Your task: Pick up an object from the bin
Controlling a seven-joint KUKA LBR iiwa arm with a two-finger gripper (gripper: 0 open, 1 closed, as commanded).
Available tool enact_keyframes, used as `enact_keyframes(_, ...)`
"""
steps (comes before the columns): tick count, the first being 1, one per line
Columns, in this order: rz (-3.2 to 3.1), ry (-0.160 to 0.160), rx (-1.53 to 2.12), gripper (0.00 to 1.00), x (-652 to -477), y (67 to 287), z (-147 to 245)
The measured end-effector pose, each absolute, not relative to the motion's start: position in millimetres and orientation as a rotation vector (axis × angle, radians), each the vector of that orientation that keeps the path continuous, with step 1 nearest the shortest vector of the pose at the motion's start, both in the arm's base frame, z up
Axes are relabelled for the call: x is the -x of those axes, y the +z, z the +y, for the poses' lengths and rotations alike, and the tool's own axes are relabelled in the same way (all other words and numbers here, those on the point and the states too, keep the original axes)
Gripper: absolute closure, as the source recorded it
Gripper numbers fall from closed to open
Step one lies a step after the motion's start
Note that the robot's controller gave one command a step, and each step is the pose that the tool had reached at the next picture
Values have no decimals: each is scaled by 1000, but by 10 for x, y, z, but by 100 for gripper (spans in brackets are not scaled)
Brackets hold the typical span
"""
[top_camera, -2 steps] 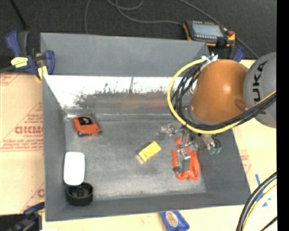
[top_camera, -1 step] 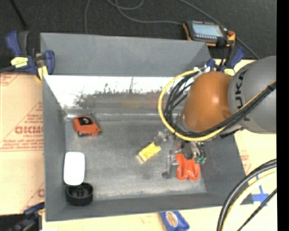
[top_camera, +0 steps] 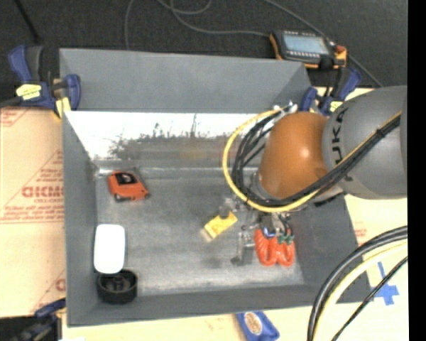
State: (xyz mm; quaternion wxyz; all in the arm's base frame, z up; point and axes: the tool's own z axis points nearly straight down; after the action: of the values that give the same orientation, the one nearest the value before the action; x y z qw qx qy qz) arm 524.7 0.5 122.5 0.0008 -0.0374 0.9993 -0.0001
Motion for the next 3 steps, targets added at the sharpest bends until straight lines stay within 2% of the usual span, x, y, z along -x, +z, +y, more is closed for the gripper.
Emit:
enact_keyframes(1, 3127, -5, 309, 0, -5659, 1260, 437)
enact_keyframes(2, 3123, 10, 242, 0, -5518, 1352, 572)
enact_keyframes(3, 3126, -2, 230, 0, -5763, 1009, 201)
